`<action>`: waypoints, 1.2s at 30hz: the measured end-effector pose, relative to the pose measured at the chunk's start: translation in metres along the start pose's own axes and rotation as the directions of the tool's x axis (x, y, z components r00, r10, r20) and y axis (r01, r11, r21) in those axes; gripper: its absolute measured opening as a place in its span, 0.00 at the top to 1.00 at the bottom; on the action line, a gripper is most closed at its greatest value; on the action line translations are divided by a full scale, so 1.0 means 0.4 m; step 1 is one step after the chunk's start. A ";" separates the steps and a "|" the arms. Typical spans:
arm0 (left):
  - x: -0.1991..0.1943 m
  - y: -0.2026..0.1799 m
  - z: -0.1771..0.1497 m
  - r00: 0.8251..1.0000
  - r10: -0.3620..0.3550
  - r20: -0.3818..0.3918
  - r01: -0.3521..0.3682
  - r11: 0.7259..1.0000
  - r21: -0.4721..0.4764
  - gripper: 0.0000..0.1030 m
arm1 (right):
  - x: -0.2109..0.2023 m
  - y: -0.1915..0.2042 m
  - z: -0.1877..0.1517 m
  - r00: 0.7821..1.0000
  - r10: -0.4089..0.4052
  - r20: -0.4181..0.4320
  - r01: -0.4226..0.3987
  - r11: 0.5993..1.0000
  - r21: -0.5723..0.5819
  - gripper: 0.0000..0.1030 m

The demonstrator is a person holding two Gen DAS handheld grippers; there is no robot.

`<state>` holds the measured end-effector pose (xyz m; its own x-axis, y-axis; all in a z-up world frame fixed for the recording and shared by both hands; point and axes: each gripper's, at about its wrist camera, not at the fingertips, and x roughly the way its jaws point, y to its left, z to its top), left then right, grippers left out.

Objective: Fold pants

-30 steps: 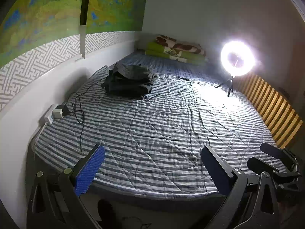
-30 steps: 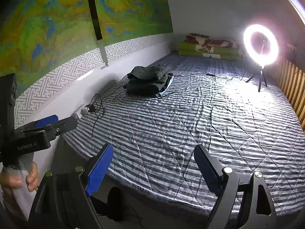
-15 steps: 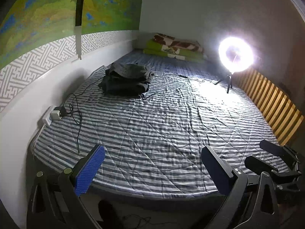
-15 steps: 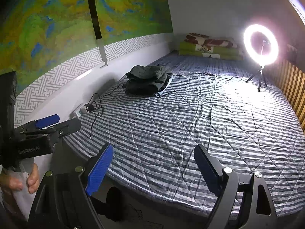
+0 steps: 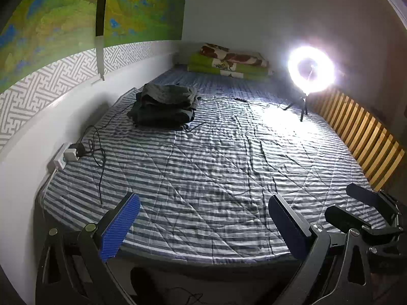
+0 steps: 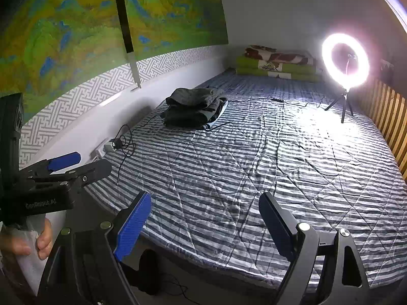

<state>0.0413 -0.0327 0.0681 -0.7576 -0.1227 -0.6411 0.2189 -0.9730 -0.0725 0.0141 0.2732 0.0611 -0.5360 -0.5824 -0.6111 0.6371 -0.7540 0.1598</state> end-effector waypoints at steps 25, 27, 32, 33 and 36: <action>0.012 0.014 -0.010 1.000 0.013 -0.005 -0.013 1.000 -0.017 0.01 | 0.013 0.012 -0.004 1.000 0.008 -0.010 -0.008 1.000 0.016 0.19; 0.012 0.014 -0.010 1.000 0.014 -0.005 -0.014 1.000 -0.019 0.01 | 0.014 0.013 -0.004 1.000 0.008 -0.011 -0.008 1.000 0.020 0.19; 0.013 0.017 -0.009 1.000 0.012 -0.006 -0.012 1.000 -0.020 0.01 | 0.015 0.013 -0.003 1.000 0.008 -0.011 -0.007 1.000 0.021 0.19; 0.013 0.016 -0.011 1.000 0.013 -0.005 -0.013 1.000 -0.020 0.01 | 0.015 0.015 -0.003 1.000 0.009 -0.010 -0.008 1.000 0.021 0.19; 0.014 0.013 -0.014 1.000 0.015 -0.002 -0.015 1.000 -0.018 0.01 | 0.014 0.018 -0.003 1.000 0.011 -0.007 -0.011 1.000 0.023 0.19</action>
<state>0.0418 -0.0374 0.0600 -0.7532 -0.1368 -0.6435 0.2411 -0.9675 -0.0765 0.0162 0.2650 0.0579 -0.5255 -0.5884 -0.6144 0.6300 -0.7545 0.1837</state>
